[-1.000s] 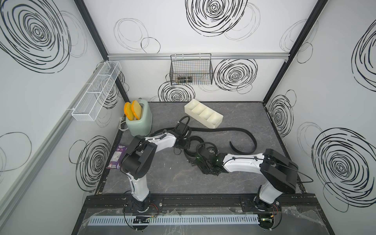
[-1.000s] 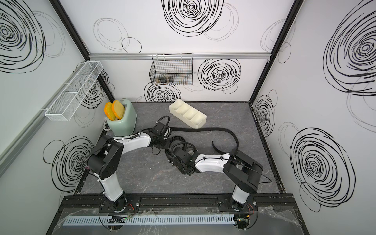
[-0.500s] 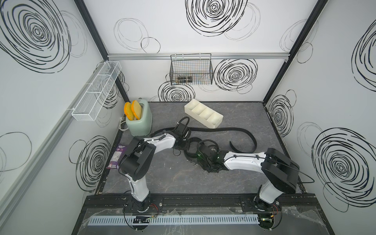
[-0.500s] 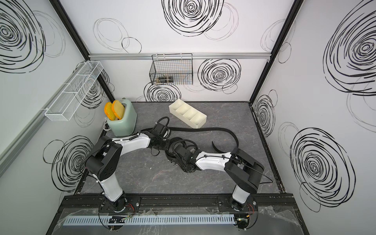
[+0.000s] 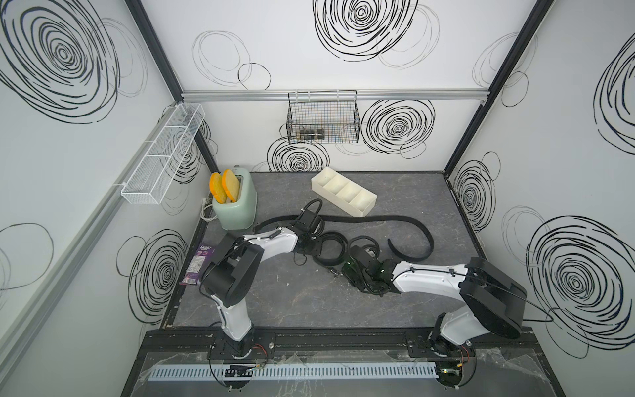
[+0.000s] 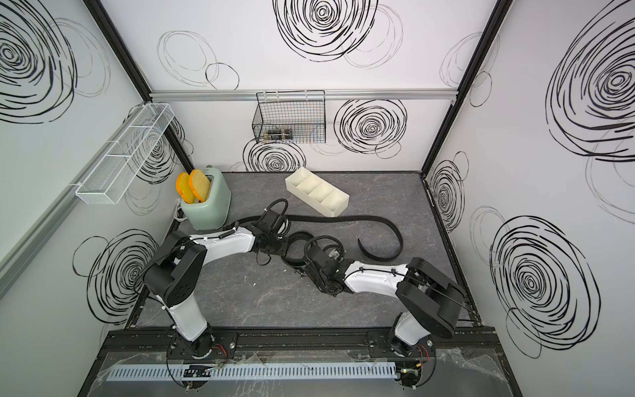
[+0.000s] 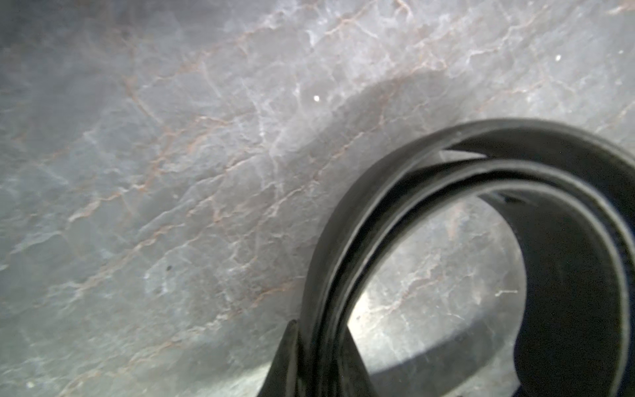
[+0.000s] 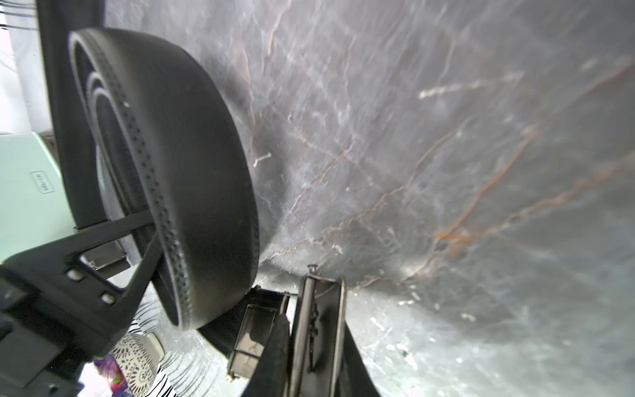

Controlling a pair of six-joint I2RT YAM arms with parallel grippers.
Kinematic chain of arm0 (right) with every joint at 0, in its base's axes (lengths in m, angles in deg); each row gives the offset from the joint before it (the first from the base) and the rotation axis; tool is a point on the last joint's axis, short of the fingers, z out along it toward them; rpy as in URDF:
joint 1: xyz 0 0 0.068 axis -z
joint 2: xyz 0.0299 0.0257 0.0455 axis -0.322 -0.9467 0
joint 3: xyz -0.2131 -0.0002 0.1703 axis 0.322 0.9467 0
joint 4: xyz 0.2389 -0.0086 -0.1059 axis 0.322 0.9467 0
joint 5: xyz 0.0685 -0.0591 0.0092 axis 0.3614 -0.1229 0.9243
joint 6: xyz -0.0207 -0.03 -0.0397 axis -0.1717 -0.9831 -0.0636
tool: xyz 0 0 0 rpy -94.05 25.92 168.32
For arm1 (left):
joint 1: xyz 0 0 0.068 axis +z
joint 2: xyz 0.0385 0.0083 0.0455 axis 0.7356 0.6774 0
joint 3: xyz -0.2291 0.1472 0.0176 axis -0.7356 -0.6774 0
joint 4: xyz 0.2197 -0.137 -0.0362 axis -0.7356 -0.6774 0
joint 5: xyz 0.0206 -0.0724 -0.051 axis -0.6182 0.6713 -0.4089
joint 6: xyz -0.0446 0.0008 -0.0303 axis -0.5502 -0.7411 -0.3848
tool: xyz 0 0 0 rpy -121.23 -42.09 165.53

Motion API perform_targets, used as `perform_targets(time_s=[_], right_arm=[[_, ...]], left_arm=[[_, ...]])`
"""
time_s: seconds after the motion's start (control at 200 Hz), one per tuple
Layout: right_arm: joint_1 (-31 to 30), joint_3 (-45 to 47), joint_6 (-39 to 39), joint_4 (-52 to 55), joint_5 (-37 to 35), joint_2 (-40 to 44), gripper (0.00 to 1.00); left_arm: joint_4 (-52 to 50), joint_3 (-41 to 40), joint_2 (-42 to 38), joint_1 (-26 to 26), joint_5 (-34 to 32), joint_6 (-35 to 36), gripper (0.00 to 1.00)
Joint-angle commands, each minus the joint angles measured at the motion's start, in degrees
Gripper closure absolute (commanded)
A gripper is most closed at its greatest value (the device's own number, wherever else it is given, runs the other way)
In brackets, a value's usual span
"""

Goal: Place the belts into the storage roll
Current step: Roll the belt at the center of the board.

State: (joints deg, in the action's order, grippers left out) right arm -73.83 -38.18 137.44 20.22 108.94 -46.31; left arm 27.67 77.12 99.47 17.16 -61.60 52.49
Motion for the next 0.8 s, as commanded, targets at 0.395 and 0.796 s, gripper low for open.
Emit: perform_targets(time_s=[0.395,0.796], right_arm=[[6.07,11.93,-11.32,11.40,4.43,7.99,0.92],[7.57,14.61,-13.91,10.26,7.23,9.26,0.93]], left_arm=[[-7.36,7.34,8.91,1.30,-14.67,2.58,0.84],[-9.02,11.02,12.43,1.37,-15.45,3.51,0.77]])
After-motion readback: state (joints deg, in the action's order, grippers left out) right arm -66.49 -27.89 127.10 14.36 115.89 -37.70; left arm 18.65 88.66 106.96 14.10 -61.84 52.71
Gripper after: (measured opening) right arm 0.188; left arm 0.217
